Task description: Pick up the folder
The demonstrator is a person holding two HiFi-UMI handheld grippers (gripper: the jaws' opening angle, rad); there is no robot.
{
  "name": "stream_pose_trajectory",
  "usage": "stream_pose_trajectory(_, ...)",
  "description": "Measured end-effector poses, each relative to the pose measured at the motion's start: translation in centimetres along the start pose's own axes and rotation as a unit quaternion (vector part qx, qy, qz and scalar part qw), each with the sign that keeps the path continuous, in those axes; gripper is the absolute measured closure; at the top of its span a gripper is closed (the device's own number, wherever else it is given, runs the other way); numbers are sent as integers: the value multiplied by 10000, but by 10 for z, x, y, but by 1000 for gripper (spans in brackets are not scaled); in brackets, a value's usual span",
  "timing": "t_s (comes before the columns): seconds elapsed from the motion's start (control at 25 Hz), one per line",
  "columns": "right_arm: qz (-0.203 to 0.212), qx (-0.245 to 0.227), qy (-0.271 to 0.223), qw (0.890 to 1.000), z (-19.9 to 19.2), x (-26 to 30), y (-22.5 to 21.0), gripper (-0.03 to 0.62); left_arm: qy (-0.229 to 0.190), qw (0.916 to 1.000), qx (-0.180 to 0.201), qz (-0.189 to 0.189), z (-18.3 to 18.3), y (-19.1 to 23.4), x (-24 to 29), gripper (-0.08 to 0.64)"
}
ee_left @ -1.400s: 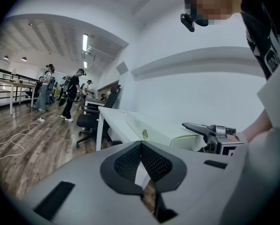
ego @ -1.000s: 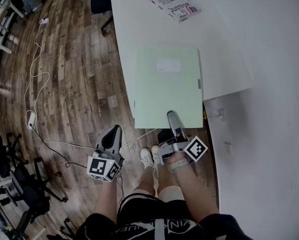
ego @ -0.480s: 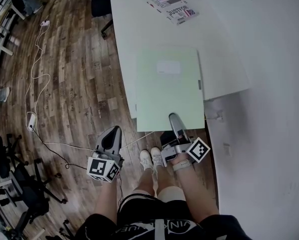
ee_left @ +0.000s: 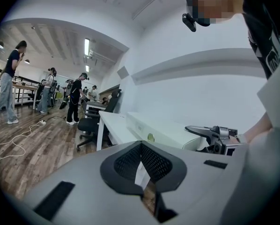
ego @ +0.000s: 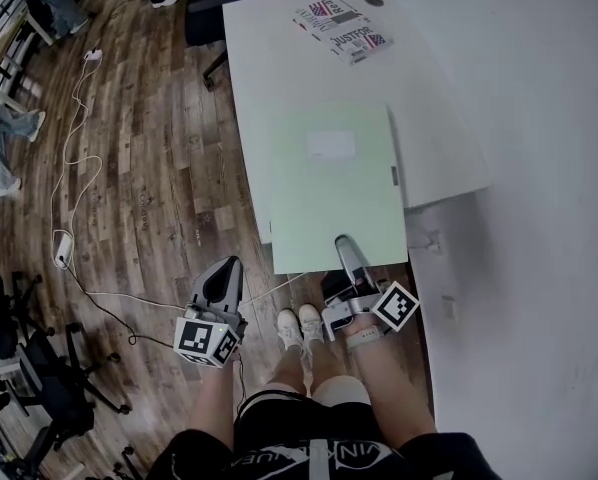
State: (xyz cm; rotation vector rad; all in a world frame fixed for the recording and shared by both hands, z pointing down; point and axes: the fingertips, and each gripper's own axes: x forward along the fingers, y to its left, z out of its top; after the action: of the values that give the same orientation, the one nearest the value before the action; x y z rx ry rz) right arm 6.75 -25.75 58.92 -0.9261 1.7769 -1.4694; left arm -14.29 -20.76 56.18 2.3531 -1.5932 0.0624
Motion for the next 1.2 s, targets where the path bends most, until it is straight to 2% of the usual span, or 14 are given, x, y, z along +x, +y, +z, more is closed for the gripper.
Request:
stream_pose_trajectory(0.32, -3, -445, 231, 9987, 7, 1, 17, 296, -138, 9999, 63, 38, 18, 0, -3, 546)
stream_pose_trajectory(0.88, 70, -1323, 562, 9896, 22, 6, 53, 296, -427, 9989, 89, 146, 48, 4, -10, 546)
stream_pose_trajectory(1.2, 104, -1618, 674, 9845, 30, 9, 67, 296, -499, 9984, 71, 264, 57, 8, -15, 546)
